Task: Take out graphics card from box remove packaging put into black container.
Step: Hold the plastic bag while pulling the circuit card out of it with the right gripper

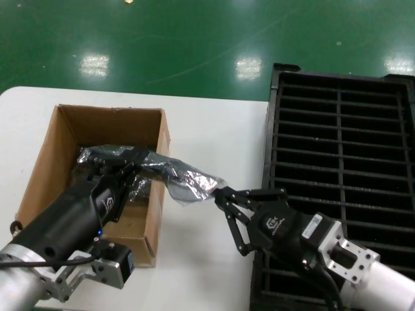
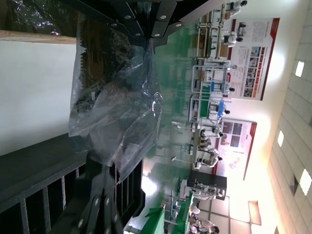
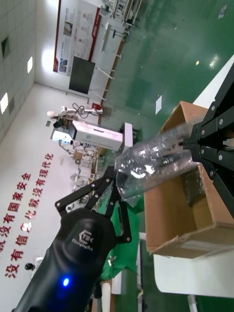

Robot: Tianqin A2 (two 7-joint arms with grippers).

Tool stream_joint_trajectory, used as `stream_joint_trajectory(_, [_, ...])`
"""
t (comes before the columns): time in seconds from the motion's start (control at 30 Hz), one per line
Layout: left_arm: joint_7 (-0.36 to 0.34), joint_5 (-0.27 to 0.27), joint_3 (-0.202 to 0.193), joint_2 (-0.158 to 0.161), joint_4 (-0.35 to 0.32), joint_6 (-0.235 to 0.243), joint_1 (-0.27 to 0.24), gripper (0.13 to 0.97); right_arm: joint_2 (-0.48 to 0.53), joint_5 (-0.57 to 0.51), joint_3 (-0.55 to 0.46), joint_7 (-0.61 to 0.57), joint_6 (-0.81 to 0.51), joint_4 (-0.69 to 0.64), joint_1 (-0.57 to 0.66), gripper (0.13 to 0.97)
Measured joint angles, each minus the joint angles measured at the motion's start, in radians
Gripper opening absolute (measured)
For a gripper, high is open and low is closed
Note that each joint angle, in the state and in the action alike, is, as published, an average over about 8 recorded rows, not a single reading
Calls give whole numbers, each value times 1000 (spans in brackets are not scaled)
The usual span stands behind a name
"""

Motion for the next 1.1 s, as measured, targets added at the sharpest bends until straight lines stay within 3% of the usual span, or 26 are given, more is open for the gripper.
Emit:
stream_joint_trajectory(0.63, [0,0,0,0,0,0,0,140,-32,-54,-70,54,-106,-167,226,135])
stream_joint_trajectory(1.1, [0,0,0,0,0,0,0,140,-53,-139,-111,138,-110,-216,288,156])
